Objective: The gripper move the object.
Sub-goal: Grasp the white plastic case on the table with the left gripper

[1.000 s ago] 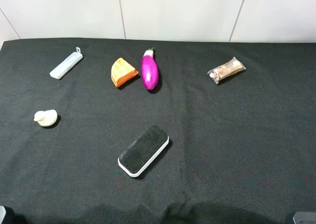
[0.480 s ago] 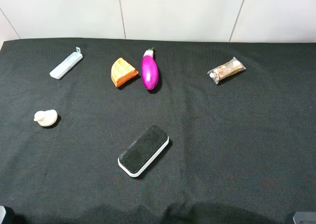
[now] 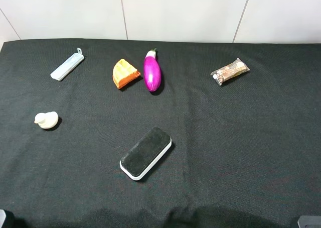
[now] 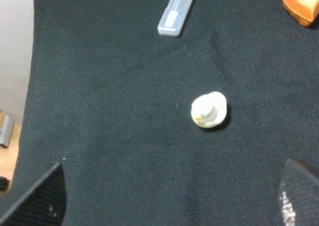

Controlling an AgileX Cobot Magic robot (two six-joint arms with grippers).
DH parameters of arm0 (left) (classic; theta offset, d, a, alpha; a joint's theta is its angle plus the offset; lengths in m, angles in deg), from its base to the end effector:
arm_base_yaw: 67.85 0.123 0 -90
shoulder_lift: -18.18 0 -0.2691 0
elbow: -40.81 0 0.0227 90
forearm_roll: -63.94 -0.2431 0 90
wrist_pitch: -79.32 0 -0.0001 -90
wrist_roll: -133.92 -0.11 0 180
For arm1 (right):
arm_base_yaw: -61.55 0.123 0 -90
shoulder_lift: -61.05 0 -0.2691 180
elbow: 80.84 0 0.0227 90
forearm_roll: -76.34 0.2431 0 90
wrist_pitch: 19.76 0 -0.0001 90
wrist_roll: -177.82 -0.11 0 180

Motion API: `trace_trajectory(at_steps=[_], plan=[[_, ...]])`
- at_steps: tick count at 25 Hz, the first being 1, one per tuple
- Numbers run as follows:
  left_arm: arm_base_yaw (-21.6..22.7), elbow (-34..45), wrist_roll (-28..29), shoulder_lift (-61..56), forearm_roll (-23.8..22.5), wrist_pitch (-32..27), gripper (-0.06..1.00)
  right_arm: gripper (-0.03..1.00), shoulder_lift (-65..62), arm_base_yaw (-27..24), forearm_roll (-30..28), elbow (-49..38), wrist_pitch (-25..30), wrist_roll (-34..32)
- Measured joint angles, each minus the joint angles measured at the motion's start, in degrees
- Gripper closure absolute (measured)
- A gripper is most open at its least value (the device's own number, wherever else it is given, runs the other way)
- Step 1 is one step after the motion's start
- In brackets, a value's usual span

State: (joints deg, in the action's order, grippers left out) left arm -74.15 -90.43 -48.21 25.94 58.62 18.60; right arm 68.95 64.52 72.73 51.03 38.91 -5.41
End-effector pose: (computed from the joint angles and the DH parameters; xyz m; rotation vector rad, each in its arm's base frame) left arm 0.0220 0.0065 0.2623 0.1461 2.0381 0.0657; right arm 0.0224 -0.0048 0.2687 0.0063 2.0003 -0.0054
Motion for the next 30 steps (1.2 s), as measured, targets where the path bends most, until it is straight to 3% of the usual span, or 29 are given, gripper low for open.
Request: trace_trajectory(at_steps=[19, 30], plan=[[0.0, -0.63, 5.68, 0.75, -3.36, -0.14, 0.04, 0.27, 0.0, 0.0, 0.0, 0.0, 0.0, 0.0], [0.0, -8.85, 5.91, 21.69, -5.2, 0.65, 0.04, 0.27, 0.0, 0.0, 0.0, 0.0, 0.0, 0.0]])
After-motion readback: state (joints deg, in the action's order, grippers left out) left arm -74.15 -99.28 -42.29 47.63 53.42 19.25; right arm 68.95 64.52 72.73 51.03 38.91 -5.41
